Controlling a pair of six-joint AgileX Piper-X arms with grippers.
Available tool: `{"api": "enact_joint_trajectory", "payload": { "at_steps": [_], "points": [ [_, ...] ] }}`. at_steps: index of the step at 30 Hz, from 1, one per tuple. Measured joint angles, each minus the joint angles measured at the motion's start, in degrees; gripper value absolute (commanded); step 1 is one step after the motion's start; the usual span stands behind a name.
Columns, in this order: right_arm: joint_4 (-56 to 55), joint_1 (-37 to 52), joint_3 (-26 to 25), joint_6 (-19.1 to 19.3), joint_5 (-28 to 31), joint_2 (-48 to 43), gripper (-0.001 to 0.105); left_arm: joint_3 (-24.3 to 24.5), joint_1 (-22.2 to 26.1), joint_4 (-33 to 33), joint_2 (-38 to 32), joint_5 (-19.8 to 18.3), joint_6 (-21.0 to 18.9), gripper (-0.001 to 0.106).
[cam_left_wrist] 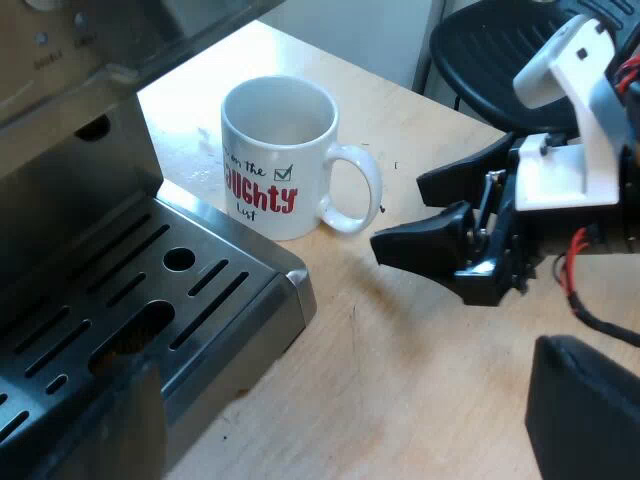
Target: Place mug into machine
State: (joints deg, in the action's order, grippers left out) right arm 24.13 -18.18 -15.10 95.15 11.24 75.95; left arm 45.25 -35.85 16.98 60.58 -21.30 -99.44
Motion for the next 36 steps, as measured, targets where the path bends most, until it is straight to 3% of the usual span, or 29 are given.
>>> {"api": "enact_joint_trajectory", "payload": {
  "at_steps": [8,17,36],
  "points": [
    [9.4,0.0,0.0,0.0,2.8,7.4,0.07,0.0,0.0,0.0,0.0,0.0,0.0,0.081],
    [9.9,0.0,-0.2,0.0,3.3,7.6,0.07,0.0,0.0,0.0,0.0,-0.5,0.0,0.081],
    [9.2,1.7,-6.4,-0.6,3.6,12.5,0.07,0.0,0.0,-0.4,0.0,-1.3,0.0,0.081]
  ]
}}
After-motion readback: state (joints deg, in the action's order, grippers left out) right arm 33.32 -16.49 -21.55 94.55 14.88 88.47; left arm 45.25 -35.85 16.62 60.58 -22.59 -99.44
